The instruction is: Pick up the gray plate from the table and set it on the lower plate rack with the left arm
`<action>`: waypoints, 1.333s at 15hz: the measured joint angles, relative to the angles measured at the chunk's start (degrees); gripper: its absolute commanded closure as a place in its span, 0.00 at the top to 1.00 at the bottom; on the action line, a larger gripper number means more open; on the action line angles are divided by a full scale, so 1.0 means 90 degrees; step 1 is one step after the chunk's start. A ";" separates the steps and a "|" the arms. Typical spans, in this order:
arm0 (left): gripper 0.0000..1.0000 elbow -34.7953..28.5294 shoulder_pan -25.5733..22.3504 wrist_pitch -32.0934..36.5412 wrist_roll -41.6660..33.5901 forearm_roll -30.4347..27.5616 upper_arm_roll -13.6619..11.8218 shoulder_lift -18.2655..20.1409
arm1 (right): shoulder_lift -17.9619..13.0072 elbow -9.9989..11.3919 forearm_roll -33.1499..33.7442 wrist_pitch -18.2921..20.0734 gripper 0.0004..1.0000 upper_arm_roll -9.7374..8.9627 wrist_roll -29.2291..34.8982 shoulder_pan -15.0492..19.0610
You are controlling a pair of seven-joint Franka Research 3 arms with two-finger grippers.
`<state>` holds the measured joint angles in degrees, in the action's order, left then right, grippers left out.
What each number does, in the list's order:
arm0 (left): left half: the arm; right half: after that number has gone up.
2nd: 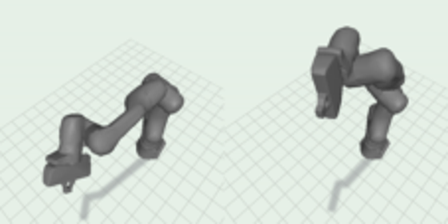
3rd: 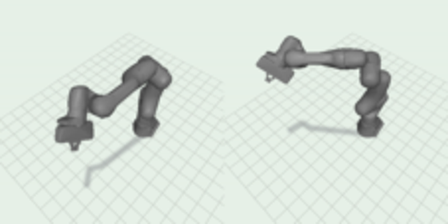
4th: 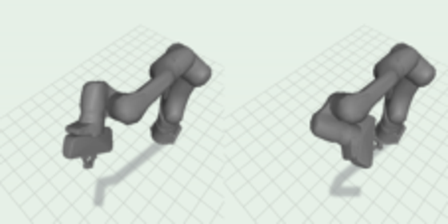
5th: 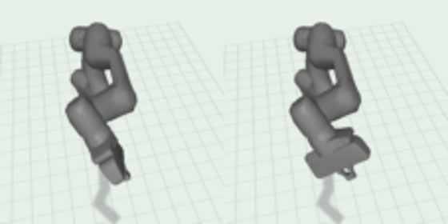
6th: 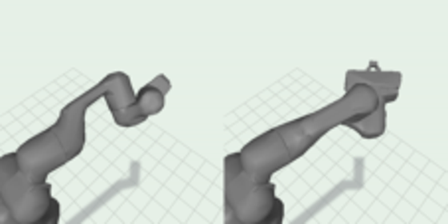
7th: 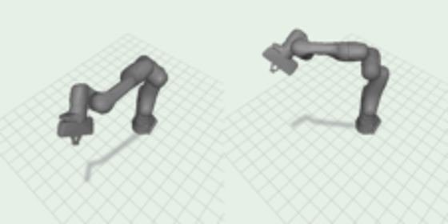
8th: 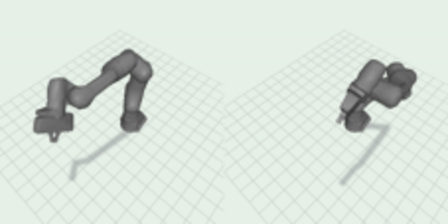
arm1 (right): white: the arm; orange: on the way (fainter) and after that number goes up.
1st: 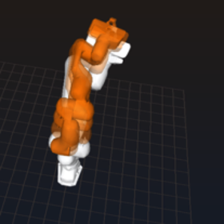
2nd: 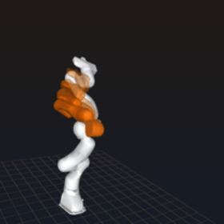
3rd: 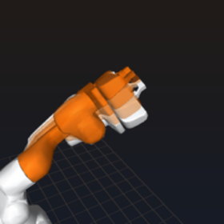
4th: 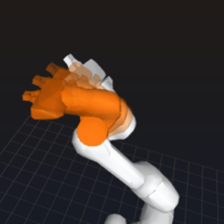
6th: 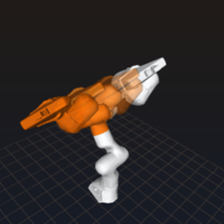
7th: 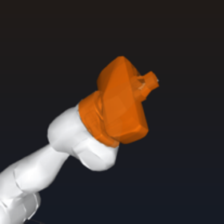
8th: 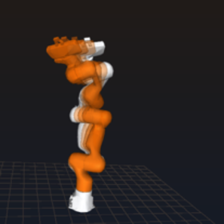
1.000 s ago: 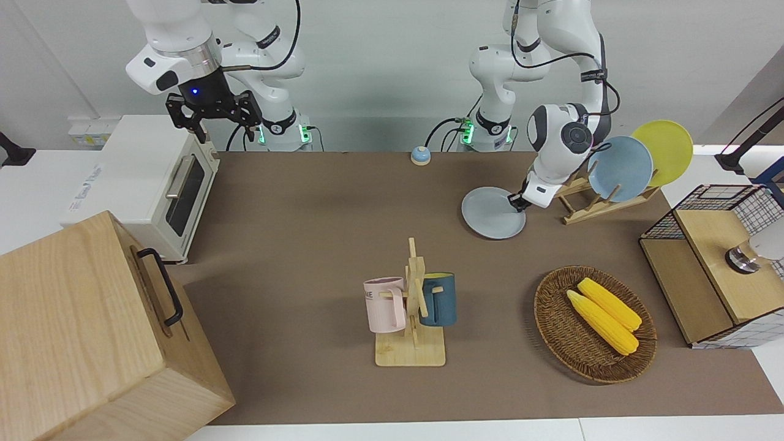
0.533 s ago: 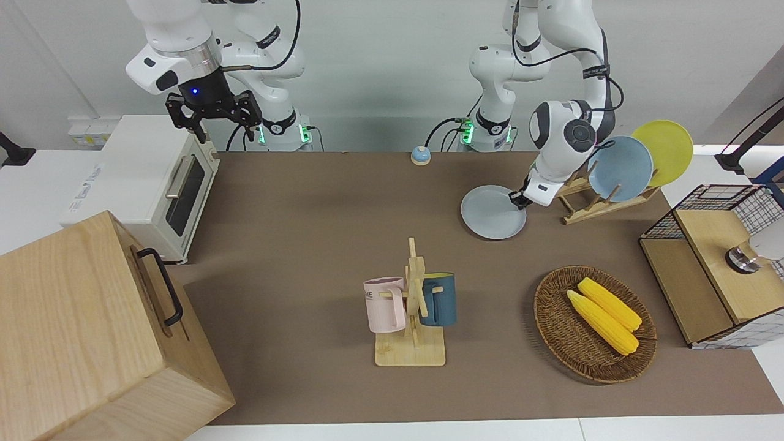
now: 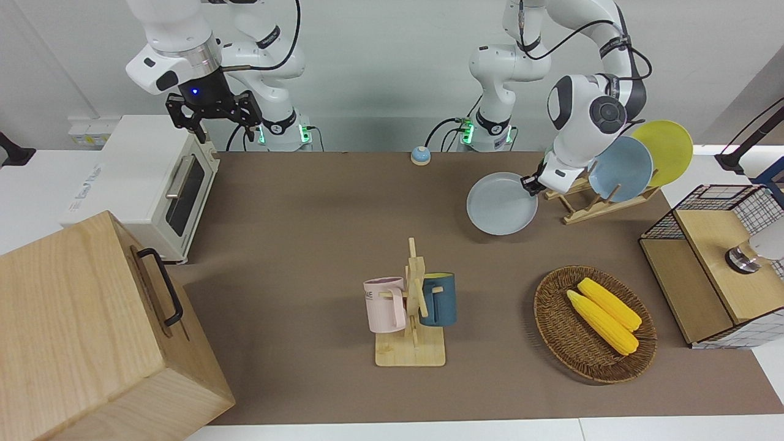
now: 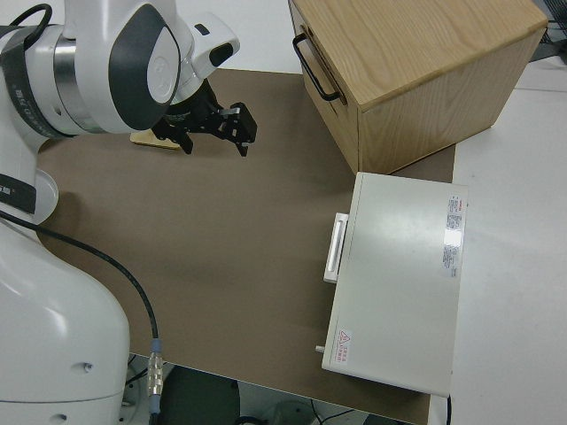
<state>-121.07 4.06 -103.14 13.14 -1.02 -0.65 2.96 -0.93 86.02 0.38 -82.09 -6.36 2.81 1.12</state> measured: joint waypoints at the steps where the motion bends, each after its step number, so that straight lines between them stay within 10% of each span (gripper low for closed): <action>1: 0.00 0.0135 0.0000 0.0158 0.0000 0.0000 0.0000 0.0009 | 0.0000 0.0000 0.0000 0.0000 0.99 0.0000 0.0000 0.0000; 20: 0.00 0.1334 -0.0001 0.2095 0.0000 0.2483 0.0054 0.0287 | 0.0000 0.0000 0.0000 0.0000 0.99 0.0000 0.0000 0.0000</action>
<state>-109.06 4.06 -84.28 13.14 21.33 -0.16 5.54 -0.93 86.02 0.38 -82.09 -6.36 2.81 1.12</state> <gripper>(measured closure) 0.965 0.009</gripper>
